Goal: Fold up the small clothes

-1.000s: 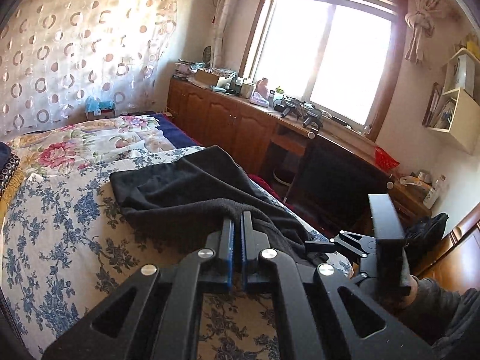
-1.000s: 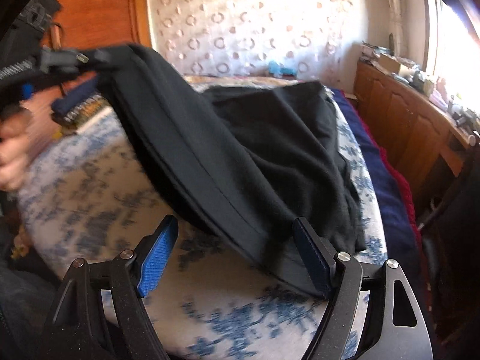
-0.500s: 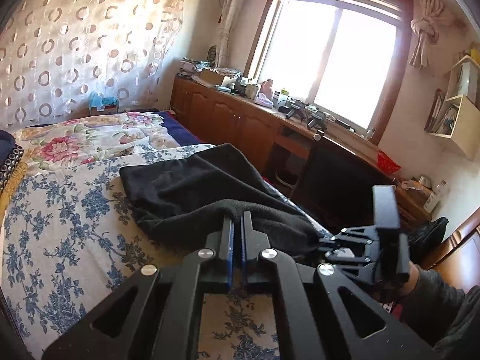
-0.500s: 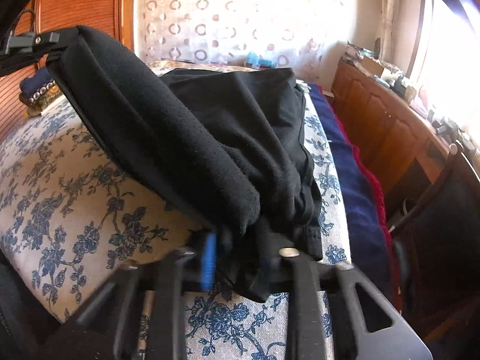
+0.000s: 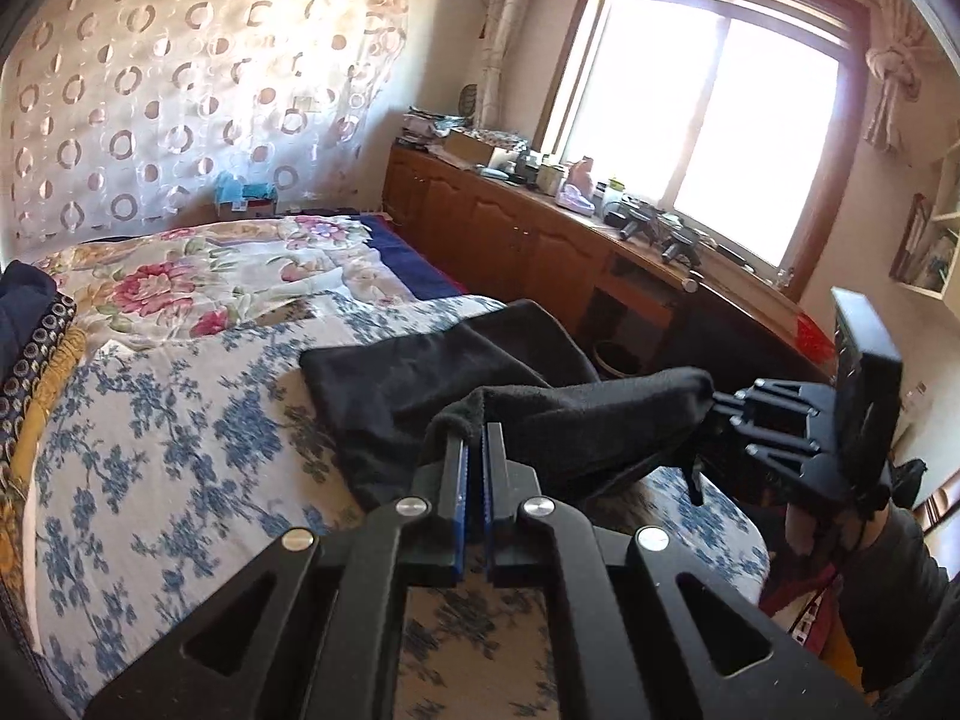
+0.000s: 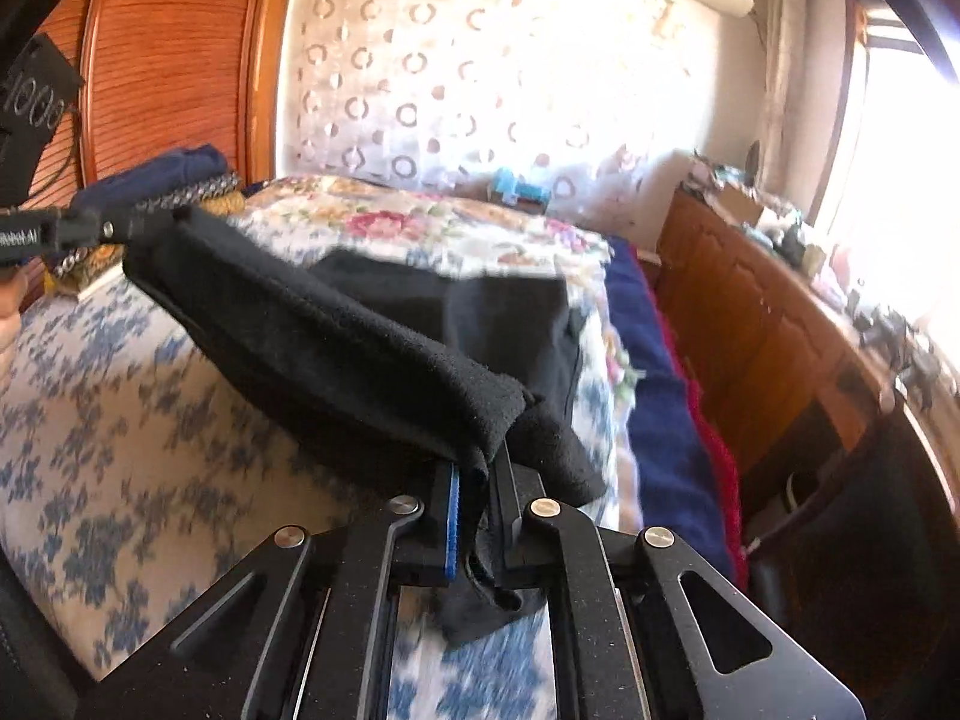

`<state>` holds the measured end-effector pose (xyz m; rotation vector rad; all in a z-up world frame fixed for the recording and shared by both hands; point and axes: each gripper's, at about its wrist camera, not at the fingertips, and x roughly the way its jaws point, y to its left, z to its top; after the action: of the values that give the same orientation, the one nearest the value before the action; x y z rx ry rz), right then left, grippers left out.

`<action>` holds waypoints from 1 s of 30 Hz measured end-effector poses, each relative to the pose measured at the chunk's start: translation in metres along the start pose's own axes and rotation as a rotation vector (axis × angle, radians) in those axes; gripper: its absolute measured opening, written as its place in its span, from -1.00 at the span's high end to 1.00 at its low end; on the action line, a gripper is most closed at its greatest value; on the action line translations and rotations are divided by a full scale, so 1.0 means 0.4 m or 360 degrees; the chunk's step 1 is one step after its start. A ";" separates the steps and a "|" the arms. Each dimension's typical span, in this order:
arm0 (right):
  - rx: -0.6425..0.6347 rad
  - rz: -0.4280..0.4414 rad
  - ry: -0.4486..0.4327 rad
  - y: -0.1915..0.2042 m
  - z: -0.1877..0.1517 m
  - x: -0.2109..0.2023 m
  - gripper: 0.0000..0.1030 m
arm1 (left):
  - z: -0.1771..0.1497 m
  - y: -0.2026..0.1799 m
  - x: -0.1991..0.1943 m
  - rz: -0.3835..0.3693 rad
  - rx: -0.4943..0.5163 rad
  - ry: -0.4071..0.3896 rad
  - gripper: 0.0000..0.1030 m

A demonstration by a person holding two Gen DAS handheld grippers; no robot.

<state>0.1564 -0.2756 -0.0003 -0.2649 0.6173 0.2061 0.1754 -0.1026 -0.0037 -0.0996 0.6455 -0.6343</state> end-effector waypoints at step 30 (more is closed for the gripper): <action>0.0149 -0.0011 -0.0031 -0.209 0.321 0.332 0.34 | 0.116 0.193 0.257 0.0286 -0.0004 0.0239 0.36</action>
<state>0.3542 -0.3010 0.0365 -0.1741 0.6048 0.1726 0.3065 -0.1047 -0.0425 0.0043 0.7909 -0.4705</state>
